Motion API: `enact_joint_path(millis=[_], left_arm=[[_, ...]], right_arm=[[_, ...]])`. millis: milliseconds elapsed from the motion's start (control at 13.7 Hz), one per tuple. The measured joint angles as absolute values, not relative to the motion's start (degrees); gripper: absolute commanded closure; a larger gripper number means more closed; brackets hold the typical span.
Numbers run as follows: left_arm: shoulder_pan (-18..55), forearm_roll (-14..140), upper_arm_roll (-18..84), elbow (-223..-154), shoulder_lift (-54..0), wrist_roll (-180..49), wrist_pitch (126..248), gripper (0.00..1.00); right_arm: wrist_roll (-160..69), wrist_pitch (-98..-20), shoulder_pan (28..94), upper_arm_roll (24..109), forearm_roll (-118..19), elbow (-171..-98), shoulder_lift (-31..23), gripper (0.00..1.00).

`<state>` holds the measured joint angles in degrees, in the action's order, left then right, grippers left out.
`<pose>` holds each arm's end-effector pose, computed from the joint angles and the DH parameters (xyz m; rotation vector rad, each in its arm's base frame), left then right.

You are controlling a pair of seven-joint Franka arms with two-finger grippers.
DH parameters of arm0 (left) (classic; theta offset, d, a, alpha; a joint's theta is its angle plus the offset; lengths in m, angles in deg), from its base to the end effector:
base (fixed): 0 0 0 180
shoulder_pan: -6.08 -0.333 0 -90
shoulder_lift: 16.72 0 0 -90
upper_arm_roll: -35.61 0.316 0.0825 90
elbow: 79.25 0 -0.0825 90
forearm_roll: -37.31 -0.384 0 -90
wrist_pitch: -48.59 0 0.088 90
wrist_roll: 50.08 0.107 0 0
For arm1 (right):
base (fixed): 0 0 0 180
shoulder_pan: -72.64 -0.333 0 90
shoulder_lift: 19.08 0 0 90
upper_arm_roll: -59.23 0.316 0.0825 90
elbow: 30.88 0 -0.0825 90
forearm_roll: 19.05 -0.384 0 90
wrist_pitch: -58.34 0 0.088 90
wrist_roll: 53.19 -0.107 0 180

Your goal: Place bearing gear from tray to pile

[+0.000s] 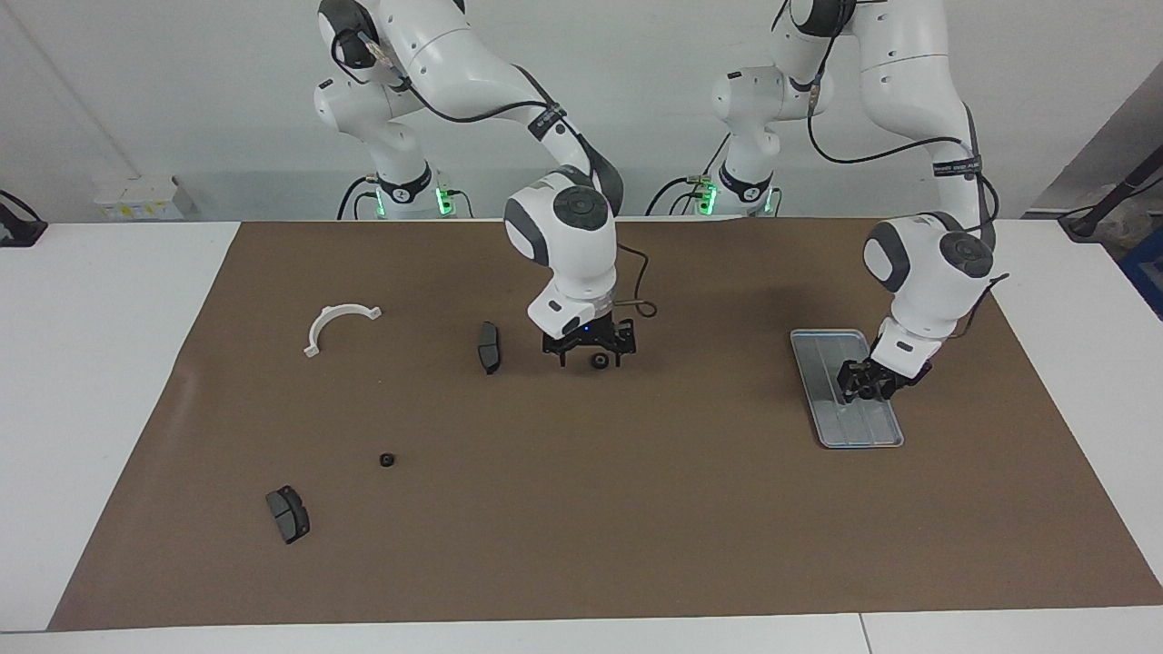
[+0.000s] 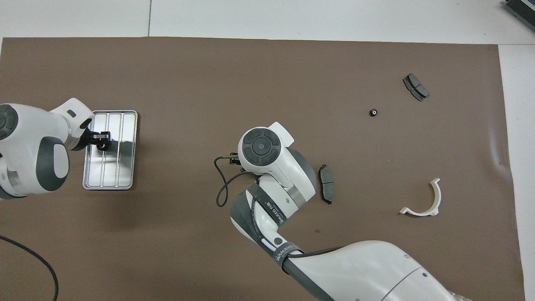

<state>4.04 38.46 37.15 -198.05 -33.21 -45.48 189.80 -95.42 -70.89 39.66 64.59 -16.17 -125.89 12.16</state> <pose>0.5950 0.0368 0.3004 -3.1358 0.0068 -0.1626 0.5439 0.4187 0.2989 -3.0983 0.0805 -0.0564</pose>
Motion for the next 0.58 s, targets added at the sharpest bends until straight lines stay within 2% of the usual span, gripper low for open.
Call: enact_joint_path(millis=[146, 292, 438, 584], left_arm=[[4.04, 38.46, 37.14, -198.04, -33.18, -45.48, 189.83, 0.86], [4.04, 38.46, 37.14, -198.00, -33.19, -45.48, 189.83, 0.98], [4.12, 38.46, 37.05, -197.03, -33.25, -45.49, 189.27, 1.00], [4.84, 38.47, 36.50, -193.32, -33.28, -46.94, 184.92, 1.00]], right_arm=[[-95.42, -70.89, 39.55, 64.58, -16.05, -126.34, 12.51, 0.24], [-95.42, -70.85, 39.54, 64.58, -15.98, -126.72, 12.51, 0.31], [-95.45, -70.68, 39.48, 64.58, -15.96, -127.09, 12.51, 0.39], [-95.84, -70.30, 39.48, 64.52, -15.75, -127.28, 12.34, 0.55]])
